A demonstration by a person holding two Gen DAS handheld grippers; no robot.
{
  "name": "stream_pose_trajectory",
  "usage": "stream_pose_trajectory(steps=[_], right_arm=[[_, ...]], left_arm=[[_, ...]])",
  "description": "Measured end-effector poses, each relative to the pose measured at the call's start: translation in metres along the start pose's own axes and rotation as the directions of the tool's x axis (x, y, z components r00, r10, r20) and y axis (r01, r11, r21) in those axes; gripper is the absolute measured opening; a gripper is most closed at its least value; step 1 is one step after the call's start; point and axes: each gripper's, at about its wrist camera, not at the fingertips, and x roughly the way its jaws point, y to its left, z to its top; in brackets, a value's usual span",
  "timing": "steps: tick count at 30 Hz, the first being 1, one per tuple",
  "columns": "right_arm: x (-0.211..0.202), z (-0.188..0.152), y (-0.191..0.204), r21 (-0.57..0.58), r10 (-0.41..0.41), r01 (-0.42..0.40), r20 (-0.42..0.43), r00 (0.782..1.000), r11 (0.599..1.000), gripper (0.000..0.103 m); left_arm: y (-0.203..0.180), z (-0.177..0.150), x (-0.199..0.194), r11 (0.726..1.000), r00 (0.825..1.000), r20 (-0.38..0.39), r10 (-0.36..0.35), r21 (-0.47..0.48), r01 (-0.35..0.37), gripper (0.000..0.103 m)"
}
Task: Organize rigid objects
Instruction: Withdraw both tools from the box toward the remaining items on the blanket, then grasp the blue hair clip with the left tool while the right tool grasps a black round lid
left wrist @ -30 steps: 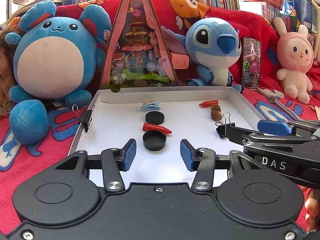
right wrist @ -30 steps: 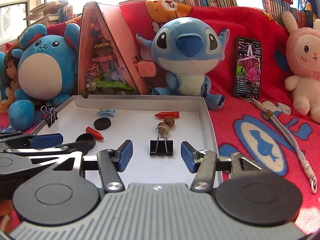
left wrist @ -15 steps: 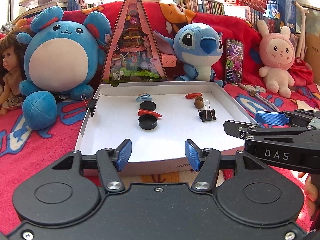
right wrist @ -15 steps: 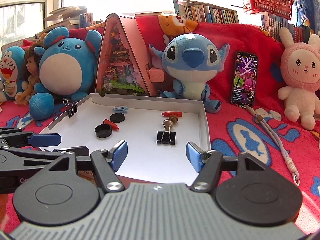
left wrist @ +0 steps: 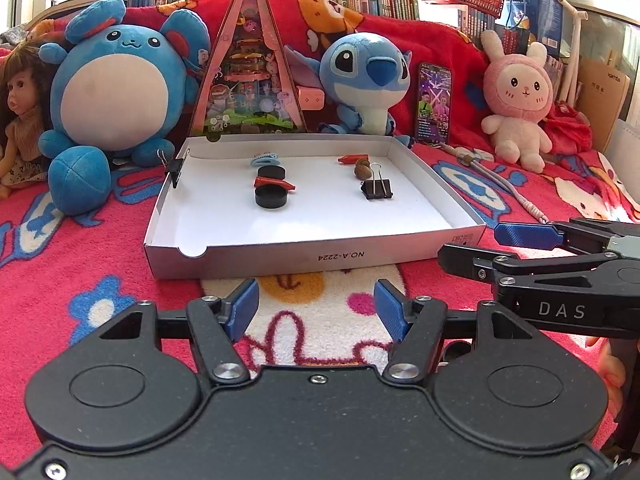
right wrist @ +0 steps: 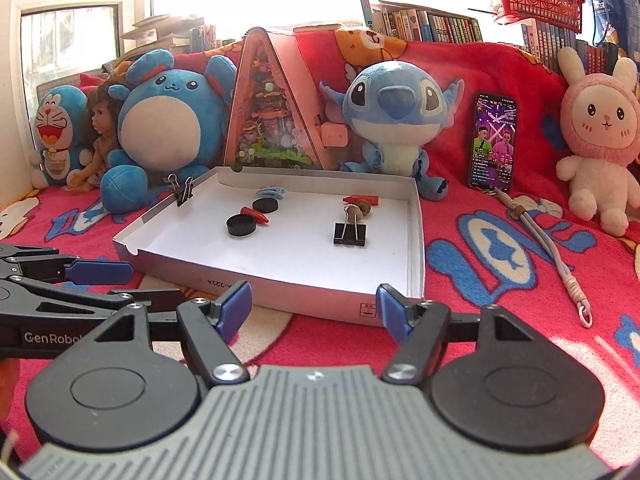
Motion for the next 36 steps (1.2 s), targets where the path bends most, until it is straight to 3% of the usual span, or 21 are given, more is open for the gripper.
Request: stream_pose_trajectory(steps=[23,25,27,28,32,36], right_arm=[[-0.04,-0.051,-0.018,-0.005,0.009,-0.01,-0.072,0.997,1.0,0.083],[-0.039,-0.054,-0.016,-0.013,0.013,-0.014,-0.083,0.996,1.0,0.083],[-0.038,-0.056,-0.013,-0.025,0.015,-0.017,-0.089,0.996,1.0,0.083],[-0.037,-0.057,-0.011,-0.032,0.017,-0.02,-0.091,0.996,0.999,0.083],[-0.034,-0.06,-0.004,-0.038,0.033,-0.037,-0.102,0.994,0.999,0.083],[-0.031,-0.061,0.004,-0.062,0.037,-0.044,-0.102,0.994,0.997,0.083]], left_arm=[[-0.021,-0.064,-0.049,0.994,0.988,-0.11,-0.107,0.019,0.11,0.065],[-0.025,-0.067,-0.047,0.993,0.988,-0.117,-0.105,0.036,0.11,0.061],[-0.028,-0.069,-0.047,0.994,0.99,-0.108,-0.089,0.061,0.096,0.042],[-0.03,-0.069,-0.046,0.993,0.991,-0.104,-0.085,0.07,0.092,0.038],[-0.025,-0.067,-0.043,0.995,0.991,-0.103,-0.08,0.049,0.085,0.031],[-0.015,-0.064,-0.041,0.998,0.995,-0.092,-0.04,0.04,0.044,0.031]])
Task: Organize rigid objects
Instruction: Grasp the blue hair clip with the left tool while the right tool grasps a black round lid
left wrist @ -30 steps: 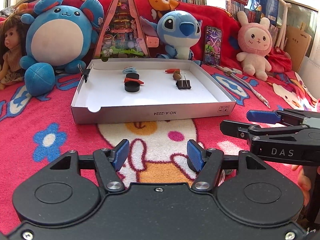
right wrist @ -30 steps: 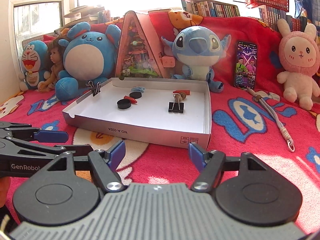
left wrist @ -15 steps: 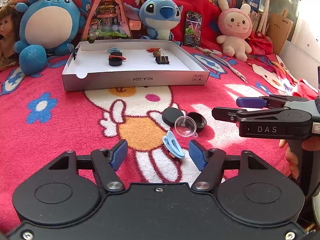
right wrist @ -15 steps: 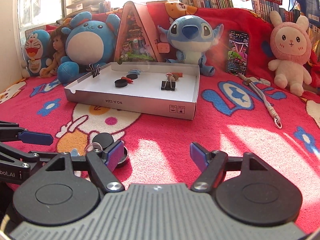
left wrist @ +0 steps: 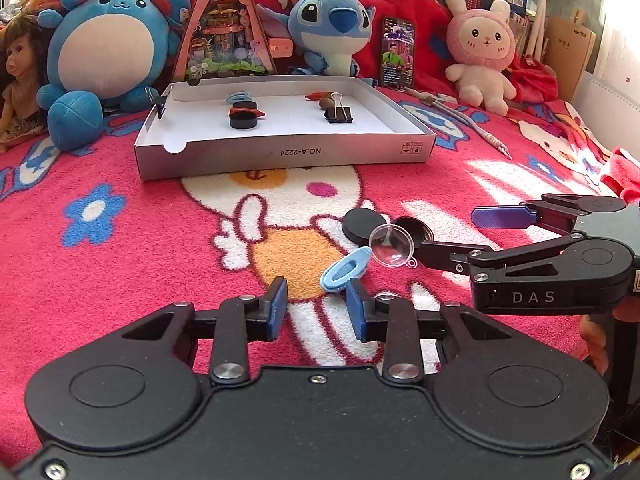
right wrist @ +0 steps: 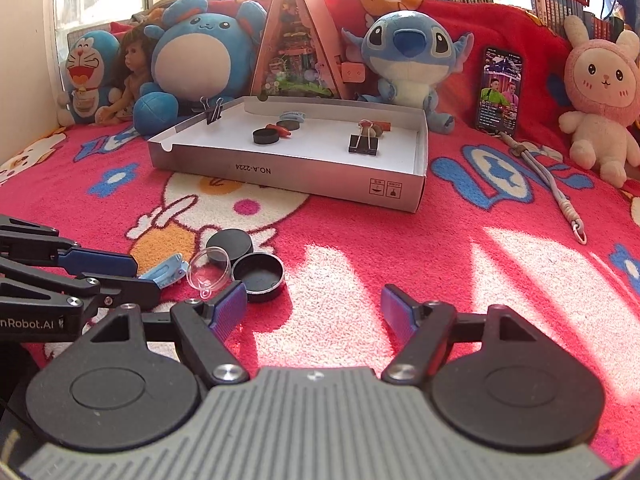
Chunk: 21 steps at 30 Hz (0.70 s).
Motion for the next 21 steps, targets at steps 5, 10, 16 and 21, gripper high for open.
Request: stream_pose_trajectory(steps=[5,10,16,21], right_arm=[[0.004,0.002,0.005,0.003,0.01,-0.01,0.005,1.0,1.0,0.083],[0.008,0.003,0.007,0.022,-0.011,0.011,0.013,1.0,1.0,0.083],[0.013,0.004,0.011,0.037,0.014,-0.015,0.015,1.0,0.999,0.072],[0.012,0.003,0.017,0.018,0.029,-0.029,0.026,0.999,0.999,0.044]], left_arm=[[0.013,0.002,0.001,0.997,0.997,0.003,0.076,-0.009,-0.076,0.031],[0.012,0.0,-0.004,0.999,0.999,0.007,0.047,-0.027,-0.047,0.038],[-0.007,-0.004,-0.005,0.999,0.998,0.04,0.05,-0.001,-0.05,0.044],[-0.018,-0.005,0.001,0.999,0.997,0.056,0.044,-0.007,-0.044,0.044]])
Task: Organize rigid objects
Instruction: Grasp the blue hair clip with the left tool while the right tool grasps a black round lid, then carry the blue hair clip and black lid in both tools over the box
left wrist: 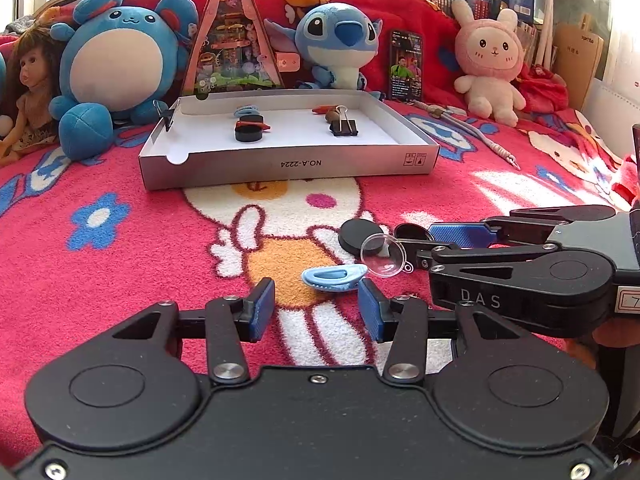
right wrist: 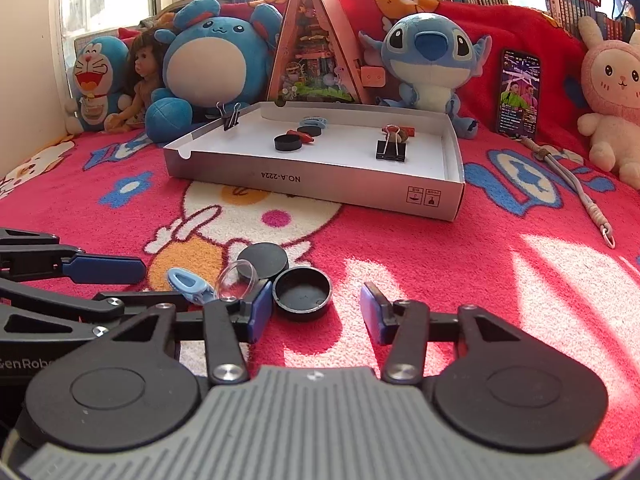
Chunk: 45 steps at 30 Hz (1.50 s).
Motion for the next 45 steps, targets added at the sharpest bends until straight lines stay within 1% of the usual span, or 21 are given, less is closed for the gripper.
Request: stream_pose_trajectory(steps=[2,10,12,18,25,33,40,45], right_arm=[[-0.002,0.0,0.0,0.002,-0.011,0.011,0.004,1.0,1.0,0.038],[-0.01,-0.005,-0.009,0.011,-0.047,0.047,0.004,0.999,0.999,0.038],[-0.01,-0.006,-0.01,0.012,-0.049,0.049,0.001,0.999,0.999,0.038],[-0.011,-0.007,-0.009,0.012,-0.052,0.052,0.005,0.999,0.999,0.038],[-0.008,0.002,-0.005,0.017,-0.067,0.066,0.016,0.998,0.998,0.038],[-0.001,0.021,-0.01,0.05,-0.079,0.077,0.036,0.996,0.996,0.038],[0.013,0.05,-0.025,0.114,-0.093,0.087,0.049,0.994,0.99,0.038],[0.027,0.075,-0.038,0.147,-0.115,0.105,0.061,0.992,0.984,0.038]], left_arm=[[-0.003,0.001,0.002,1.0,1.0,0.007,-0.005,-0.001,0.005,0.044],[-0.01,-0.001,0.011,1.0,0.999,0.028,0.017,0.019,-0.018,0.043],[-0.012,-0.002,0.011,0.999,0.999,0.036,0.026,0.029,-0.027,0.036],[-0.01,-0.001,0.009,0.999,0.999,0.043,0.026,0.035,-0.028,0.036],[0.0,0.01,0.011,0.999,0.997,0.063,0.052,0.01,-0.053,0.036],[0.016,0.038,0.017,0.997,0.993,0.091,0.073,-0.023,-0.071,0.036],[0.025,0.075,0.027,0.996,0.987,0.135,0.086,-0.037,-0.082,0.036],[0.034,0.102,0.045,0.996,0.984,0.167,0.066,-0.068,-0.055,0.036]])
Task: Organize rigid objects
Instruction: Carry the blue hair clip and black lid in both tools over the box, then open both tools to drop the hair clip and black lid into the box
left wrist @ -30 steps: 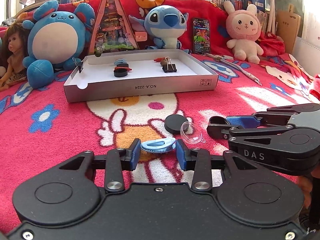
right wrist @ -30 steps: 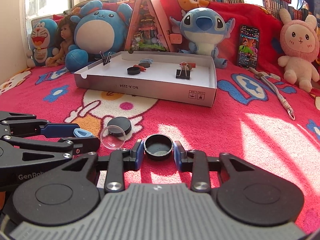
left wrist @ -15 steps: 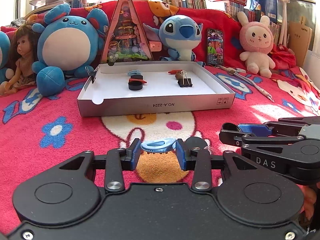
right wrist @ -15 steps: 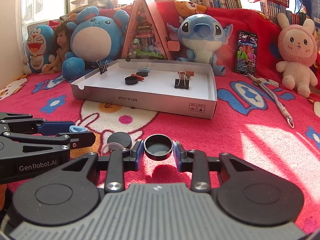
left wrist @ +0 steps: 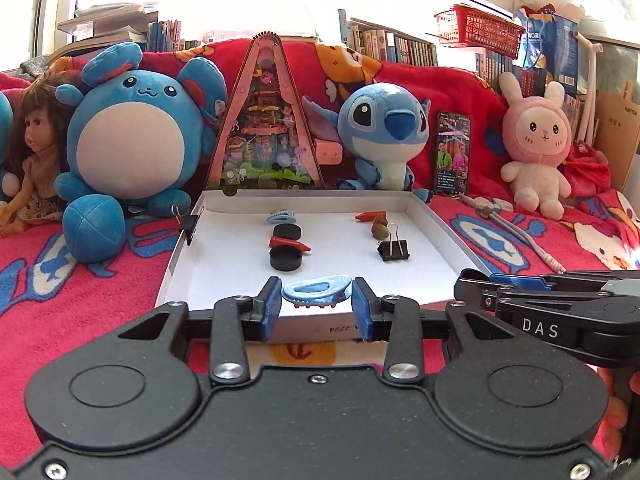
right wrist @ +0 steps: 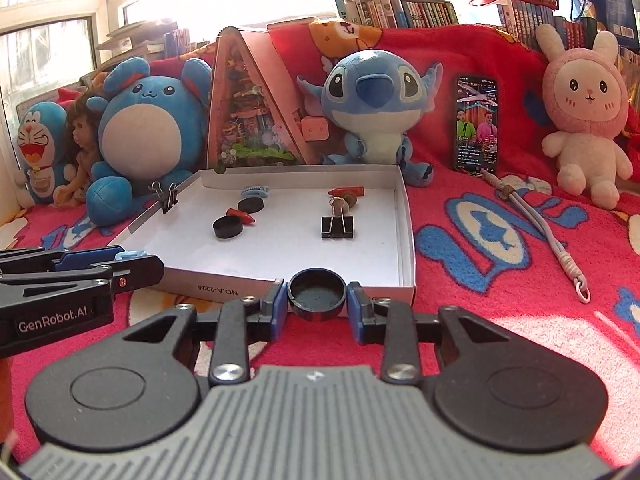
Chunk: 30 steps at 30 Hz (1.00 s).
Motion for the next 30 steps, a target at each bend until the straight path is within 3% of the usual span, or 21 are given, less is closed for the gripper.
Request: stream_pose_trajectory(steps=[7,14,30], right_arm=[[0.031,0.021,-0.01,0.036,-0.023,0.023,-0.006,1.0,0.999,0.038],[0.062,0.03,-0.012,0.047,-0.042,0.043,-0.023,0.999,0.998,0.038],[0.106,0.03,-0.006,0.046,-0.06,0.065,-0.102,0.993,0.997,0.038]], left_arm=[[0.013,0.025,0.053,0.998,0.999,-0.053,-0.005,-0.065,0.001,0.036],[0.015,0.029,0.09,0.997,0.996,-0.082,0.029,-0.065,-0.034,0.036],[0.014,0.018,0.122,0.994,0.989,-0.119,0.089,-0.059,-0.097,0.036]])
